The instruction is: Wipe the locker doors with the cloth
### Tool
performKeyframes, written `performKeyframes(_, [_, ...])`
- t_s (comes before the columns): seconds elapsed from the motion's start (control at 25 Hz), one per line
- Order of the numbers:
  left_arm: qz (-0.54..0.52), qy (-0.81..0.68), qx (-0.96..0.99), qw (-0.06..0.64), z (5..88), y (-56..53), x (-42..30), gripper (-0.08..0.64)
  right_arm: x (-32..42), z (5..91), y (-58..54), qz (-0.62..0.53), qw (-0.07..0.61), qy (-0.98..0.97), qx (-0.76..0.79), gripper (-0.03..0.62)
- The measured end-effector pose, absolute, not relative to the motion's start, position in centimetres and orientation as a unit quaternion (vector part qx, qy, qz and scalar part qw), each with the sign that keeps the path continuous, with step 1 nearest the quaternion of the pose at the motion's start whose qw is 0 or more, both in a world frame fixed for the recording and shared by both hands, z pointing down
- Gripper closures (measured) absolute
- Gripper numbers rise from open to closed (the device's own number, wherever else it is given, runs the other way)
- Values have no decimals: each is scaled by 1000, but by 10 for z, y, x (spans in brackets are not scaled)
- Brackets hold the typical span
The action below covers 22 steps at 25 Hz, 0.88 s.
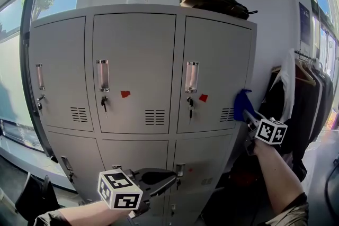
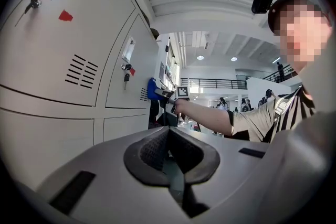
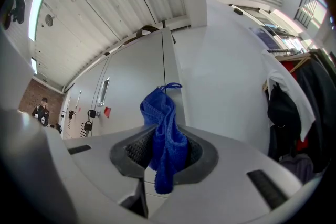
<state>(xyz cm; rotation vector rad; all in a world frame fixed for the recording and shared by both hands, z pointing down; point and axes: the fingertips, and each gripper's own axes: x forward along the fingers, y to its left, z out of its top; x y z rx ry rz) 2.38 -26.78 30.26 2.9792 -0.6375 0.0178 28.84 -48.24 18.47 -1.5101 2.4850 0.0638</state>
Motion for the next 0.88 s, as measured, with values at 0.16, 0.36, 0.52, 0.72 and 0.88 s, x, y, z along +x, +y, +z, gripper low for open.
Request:
performKeyframes(0.16, [3, -211, 976, 47, 302, -265, 20, 552, 254, 181, -463, 33, 123, 864, -487, 515])
performKeyframes(0.36, [0, -218, 975, 50, 304, -262, 12, 552, 173, 193, -436, 30, 127, 904, -408, 514])
performKeyframes(0.52, [-2, -224, 973, 50, 304, -258, 4, 552, 123, 207, -432, 12, 121, 921, -370, 515])
performKeyframes(0.72, [-6, -236, 970, 53, 306, -255, -7, 552, 84, 217, -436, -8, 120, 931, -346, 514])
performKeyframes(0.88, [-6, -248, 967, 56, 310, -255, -17, 552, 62, 223, -438, -8, 114, 936, -333, 514])
